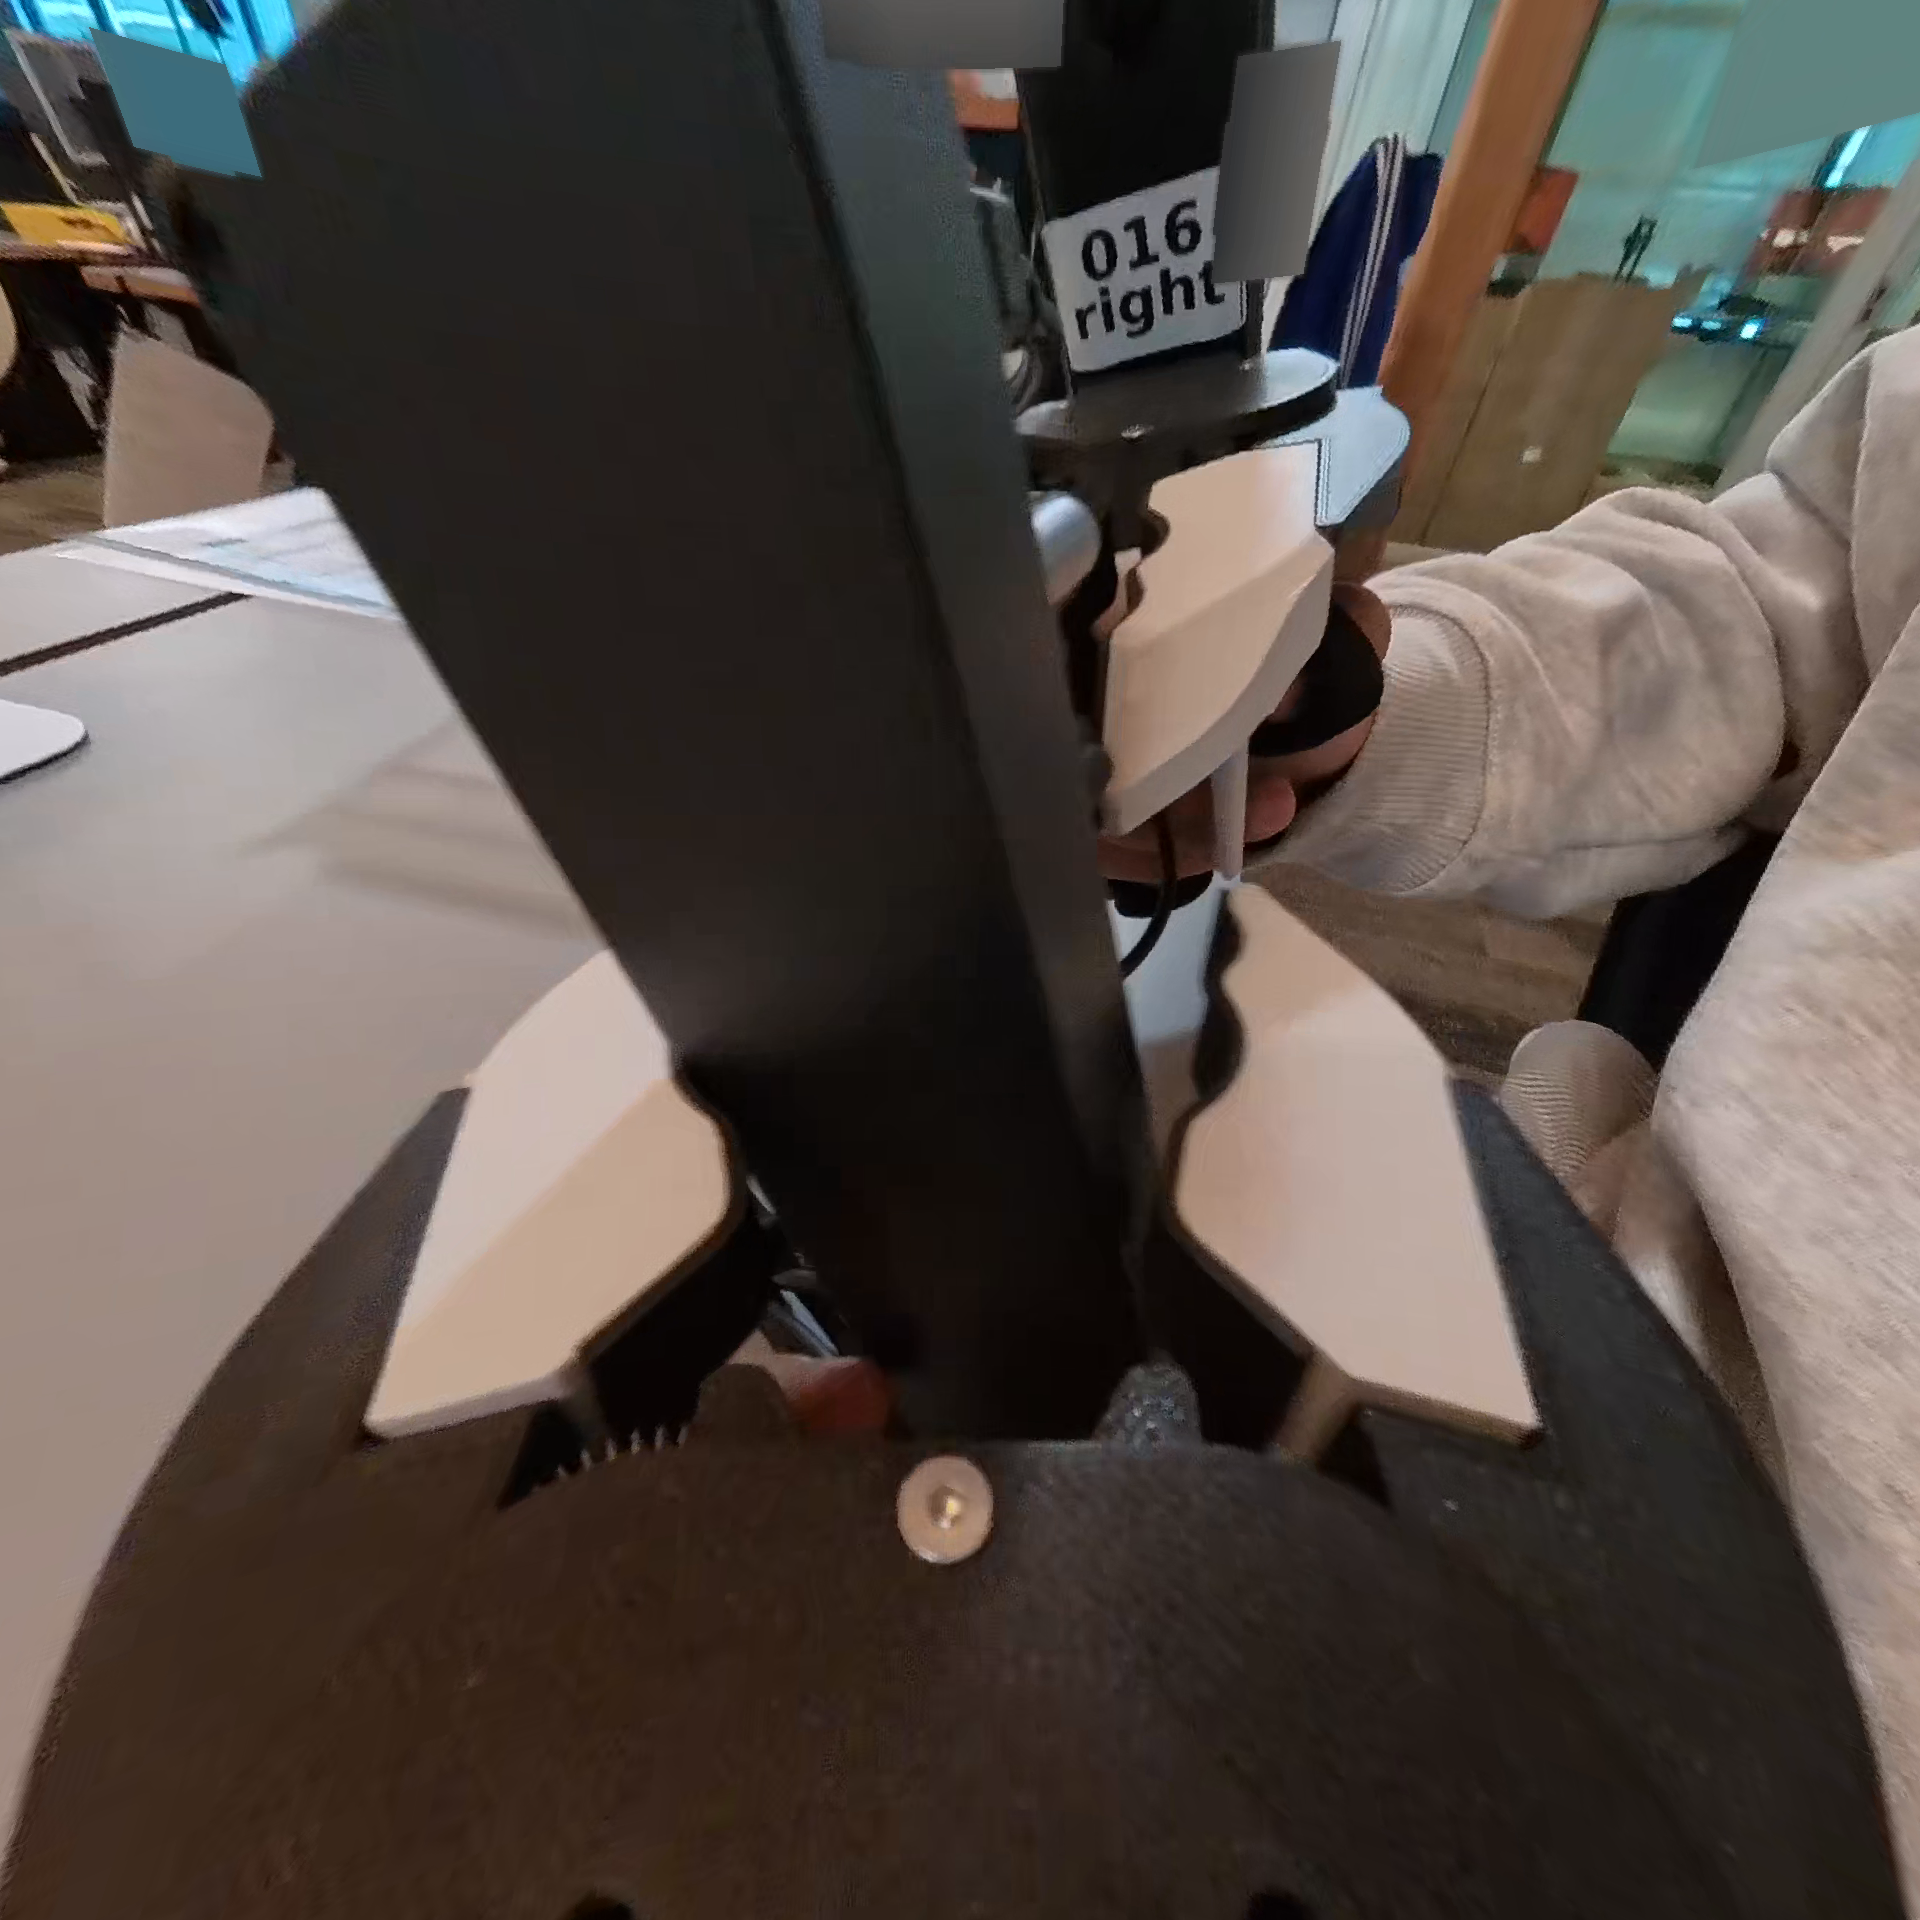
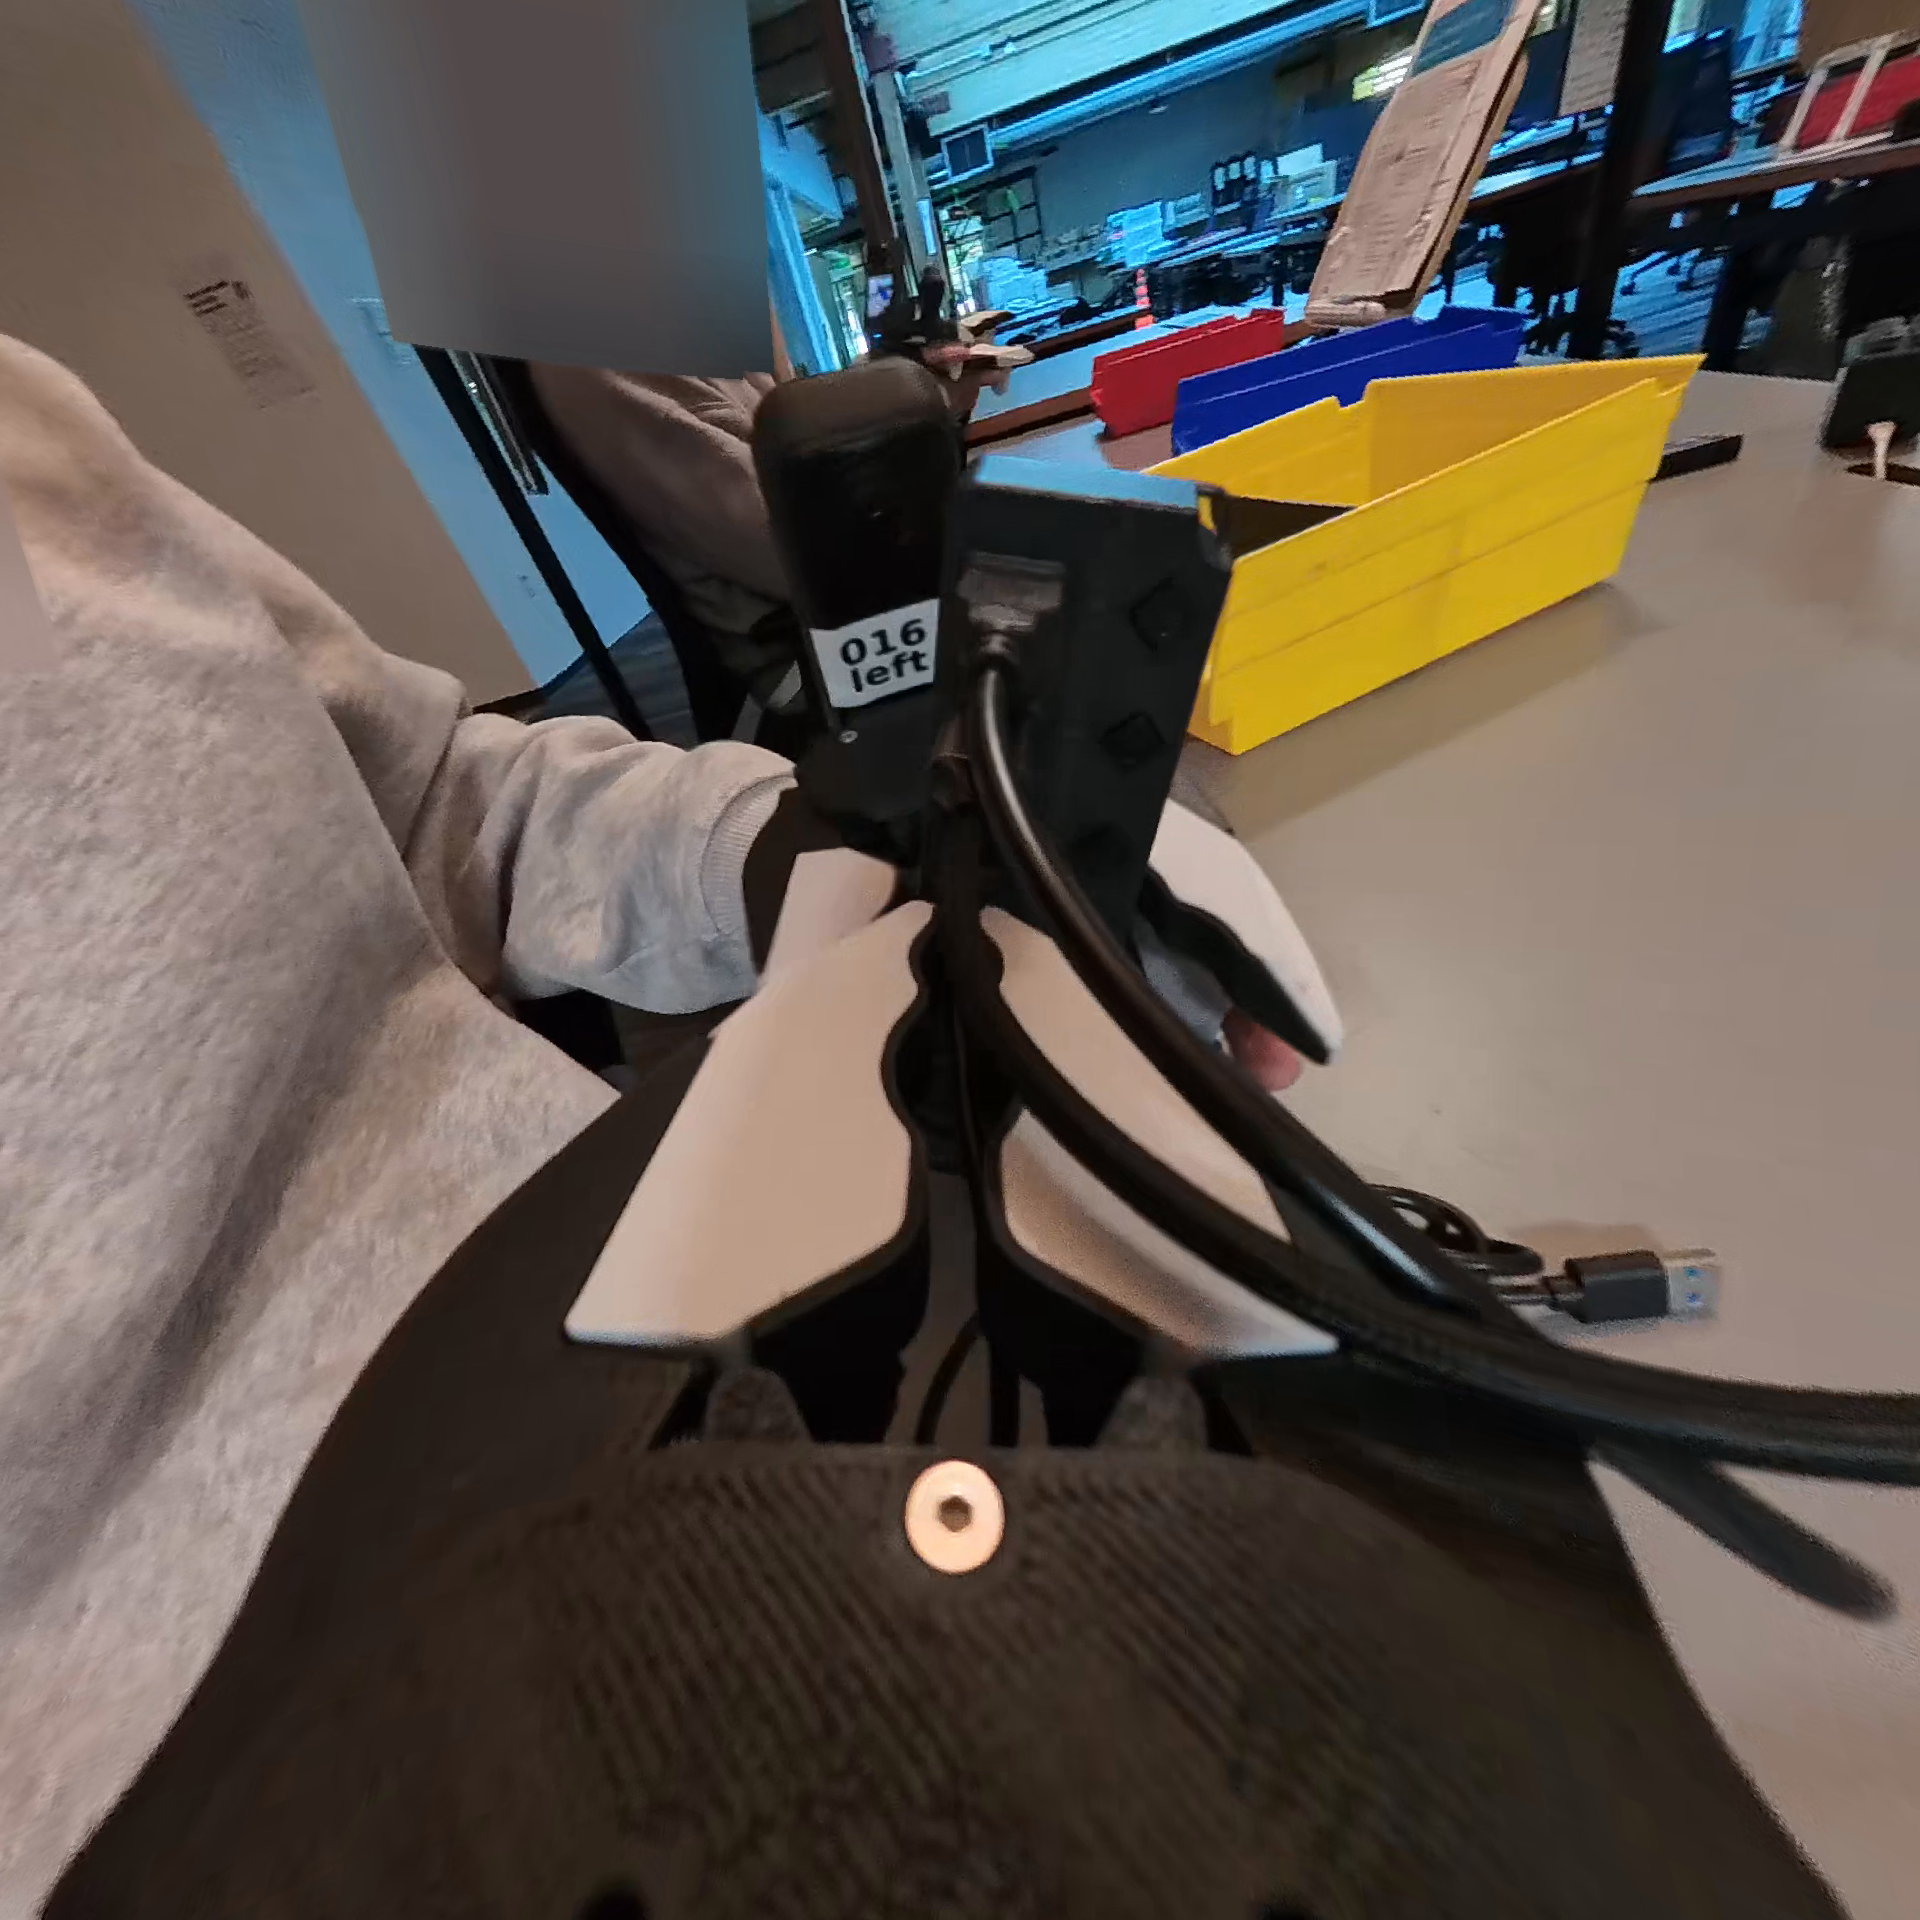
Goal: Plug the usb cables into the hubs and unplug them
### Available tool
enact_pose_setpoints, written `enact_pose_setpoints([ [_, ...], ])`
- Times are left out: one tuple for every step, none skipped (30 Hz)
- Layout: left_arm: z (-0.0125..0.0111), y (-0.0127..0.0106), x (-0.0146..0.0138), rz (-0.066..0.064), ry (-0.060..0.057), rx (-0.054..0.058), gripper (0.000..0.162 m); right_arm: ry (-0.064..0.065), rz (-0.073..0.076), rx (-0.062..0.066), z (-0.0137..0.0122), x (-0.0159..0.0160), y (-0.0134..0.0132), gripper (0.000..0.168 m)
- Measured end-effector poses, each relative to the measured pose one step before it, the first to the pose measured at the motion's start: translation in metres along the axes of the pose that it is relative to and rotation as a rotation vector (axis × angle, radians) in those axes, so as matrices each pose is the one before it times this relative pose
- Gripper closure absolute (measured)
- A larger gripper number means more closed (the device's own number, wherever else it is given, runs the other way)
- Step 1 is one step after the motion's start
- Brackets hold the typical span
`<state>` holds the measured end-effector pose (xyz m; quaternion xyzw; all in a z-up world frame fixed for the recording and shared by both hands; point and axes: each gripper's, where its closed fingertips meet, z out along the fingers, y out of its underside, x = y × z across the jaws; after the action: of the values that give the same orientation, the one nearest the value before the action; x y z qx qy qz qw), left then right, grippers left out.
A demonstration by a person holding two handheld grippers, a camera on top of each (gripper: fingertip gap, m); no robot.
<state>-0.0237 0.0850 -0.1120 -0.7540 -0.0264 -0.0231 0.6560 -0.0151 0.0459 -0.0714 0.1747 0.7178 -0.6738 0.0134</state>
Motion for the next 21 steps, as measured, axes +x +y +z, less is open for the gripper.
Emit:
enact_pose_setpoints([
  [-0.00174,-0.00233,0.00122,-0.0073,0.018,0.0219,0.074,-0.0073,-0.0052,-0.0037,-0.00047,-0.00136,0.00019,0.166],
  [-0.00061,-0.00029,0.00131,-0.0222,0.0188,0.0032,0.076,-0.0044,-0.0045,-0.0044,-0.00032,-0.00069,0.00048,0.166],
  [0.0,-0.00044,0.00135,-0.0192,0.0155,0.0049,0.077,-0.006,-0.0036,-0.0024,-0.00027,-0.00054,0.00053,0.166],
  [-0.00023,-0.00169,0.00118,-0.0074,0.0094,0.0141,0.078,-0.0095,-0.002,-0.0011,-0.00042,-0.00077,0.00031,0.166],
  [-0.0002,-0.00129,-0.00008,-0.0004,-0.002,0.0099,0.078,-0.0051,-0.0009,-0.0008,-0.00036,-0.00016,0.00033,0.166],
  [-0.00053,-0.00141,-0.00046,-0.0002,-0.0017,0.0049,0.079,-0.0004,-0.0015,0.0008,-0.00033,0.00008,0.00013,0.166],
  [-0.00049,-0.0016,-0.00125,-0.0012,-0.0065,0.0021,0.08,0.0061,-0.0014,0.0053,-0.00006,0.00067,-0.00028,0.166],
  [-0.00045,-0.00065,-0.00188,-0.0004,-0.0121,-0.0046,0.08,0.0135,-0.0015,0.0083,0.00008,0.0014,-0.00082,0.166],
  [-0.00042,-0.00065,-0.00255,0.0009,-0.0168,-0.0005,0.08,0.0192,-0.0033,0.0067,0.0003,0.00208,-0.0007,0.163],
  [-0.00022,0.0,-0.0027,-0.0008,-0.018,0.0013,0.08,0.0245,-0.0088,0.003,0.00034,0.0024,-0.00039,0.165],
  [-0.00001,0.00041,-0.00211,-0.0059,-0.0128,0.0007,0.08,0.0292,-0.0154,-0.0017,0.00028,0.00283,0.00009,0.163],
  [0.00037,0.00054,-0.00154,-0.012,-0.0072,-0.0013,0.08,0.0336,-0.0189,-0.0045,0.00024,0.00305,0.0005,0.161],
  [0.0005,0.0006,-0.00086,-0.0126,-0.0022,-0.0013,0.08,0.0272,-0.0203,-0.0047,0.00023,0.00217,0.00051,0.158],
  [0.00041,0.00026,-0.001,-0.0075,-0.006,0.0008,0.08,0.0177,-0.017,-0.003,0.00045,0.00077,0.00032,0.156],
  [0.00035,0.00008,-0.00095,-0.0023,-0.0069,0.0004,0.08,0.01,-0.011,0.0014,0.00048,0.00006,-0.00036,0.152],
  [0.00027,0.00013,-0.00026,-0.0017,-0.0022,-0.0006,0.081,0.0041,-0.004,0.006,0.00011,-0.00044,-0.00119,0.15],
  [0.00005,0.0,-0.00026,-0.0031,-0.0013,0.0004,0.081,-0.0019,0.0023,0.0083,-0.00021,-0.0007,-0.00146,0.147],
  [-0.00003,0.00036,-0.0006,-0.0029,-0.0028,-0.001,0.081,-0.0078,0.0087,0.0088,-0.00043,-0.00096,-0.00153,0.146],
  [-0.00003,0.00041,-0.0004,-0.0019,-0.0009,-0.0023,0.081,-0.0079,0.0158,0.0063,-0.00069,-0.0003,-0.00138,0.145],
  [-0.00015,0.00014,-0.00012,-0.0016,0.0008,0.0002,0.081,-0.0105,0.0198,0.0048,-0.00092,-0.00037,-0.00131,0.145],
  [-0.00013,-0.00014,-0.00023,-0.0032,-0.0004,0.0007,0.081,-0.0093,0.0208,0.0075,-0.0011,-0.00009,-0.00183,0.145],
])
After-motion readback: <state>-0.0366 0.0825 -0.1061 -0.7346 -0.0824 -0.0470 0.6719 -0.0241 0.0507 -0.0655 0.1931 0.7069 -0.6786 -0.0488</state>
